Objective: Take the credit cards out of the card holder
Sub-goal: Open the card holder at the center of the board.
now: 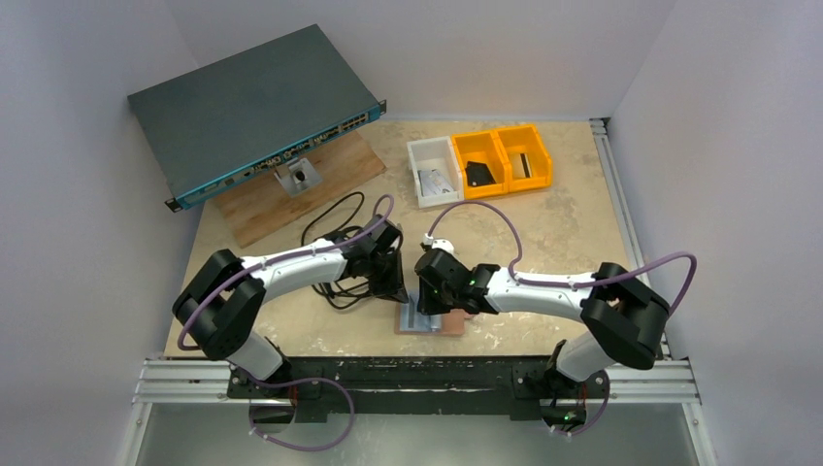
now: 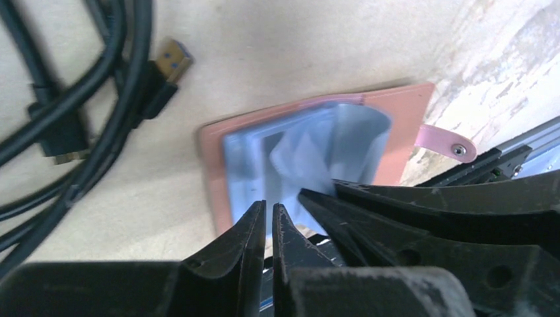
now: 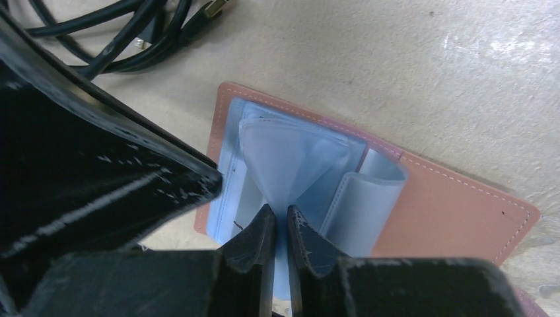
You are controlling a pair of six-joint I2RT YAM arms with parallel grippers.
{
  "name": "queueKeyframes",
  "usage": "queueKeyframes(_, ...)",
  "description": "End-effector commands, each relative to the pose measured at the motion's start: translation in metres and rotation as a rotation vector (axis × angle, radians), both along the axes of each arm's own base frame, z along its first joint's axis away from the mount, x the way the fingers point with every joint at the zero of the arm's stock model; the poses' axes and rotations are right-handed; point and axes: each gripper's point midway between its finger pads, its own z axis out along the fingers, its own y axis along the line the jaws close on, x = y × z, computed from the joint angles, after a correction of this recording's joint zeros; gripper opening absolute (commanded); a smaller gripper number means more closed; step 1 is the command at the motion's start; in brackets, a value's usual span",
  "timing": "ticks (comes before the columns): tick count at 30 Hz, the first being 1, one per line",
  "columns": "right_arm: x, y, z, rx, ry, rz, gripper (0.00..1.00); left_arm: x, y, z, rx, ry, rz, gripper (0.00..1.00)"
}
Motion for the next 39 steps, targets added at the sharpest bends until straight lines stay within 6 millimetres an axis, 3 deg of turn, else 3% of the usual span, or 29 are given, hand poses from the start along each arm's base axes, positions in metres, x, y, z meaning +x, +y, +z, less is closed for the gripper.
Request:
queueKeyframes(1, 0.001, 0.011, 0.019, 0.087, -0.033, 0.020, 0.08, 0.007, -0.023, 0.012, -0.039, -0.024, 0.004, 0.07)
queueKeyframes(8, -0.005, -0.005, 0.018, 0.093, -0.030, -0.025, 0.08, 0.006, -0.032, -0.006, 0.006, 0.008, 0.017, 0.00)
queueKeyframes(13, -0.005, -0.026, 0.014, 0.023, -0.033, -0.082, 0.14, 0.004, -0.030, -0.021, 0.039, 0.029, 0.027, 0.00)
queueKeyframes(19, -0.008, -0.051, 0.007, -0.059, -0.030, -0.140, 0.23, 0.003, -0.026, -0.025, 0.065, 0.030, 0.025, 0.00)
queueKeyframes(27, -0.010, -0.063, 0.006, -0.077, -0.034, -0.166, 0.46, 0.004, -0.029, -0.018, 0.072, 0.005, -0.006, 0.00)
queueKeyframes(33, -0.005, -0.064, 0.027, -0.043, -0.079, -0.182, 0.50, 0.008, -0.037, 0.001, 0.070, -0.041, -0.050, 0.00)
queueKeyframes(39, -0.001, -0.067, 0.046, -0.028, -0.111, -0.200, 0.50, 0.008, -0.060, 0.018, 0.023, -0.062, -0.115, 0.04)
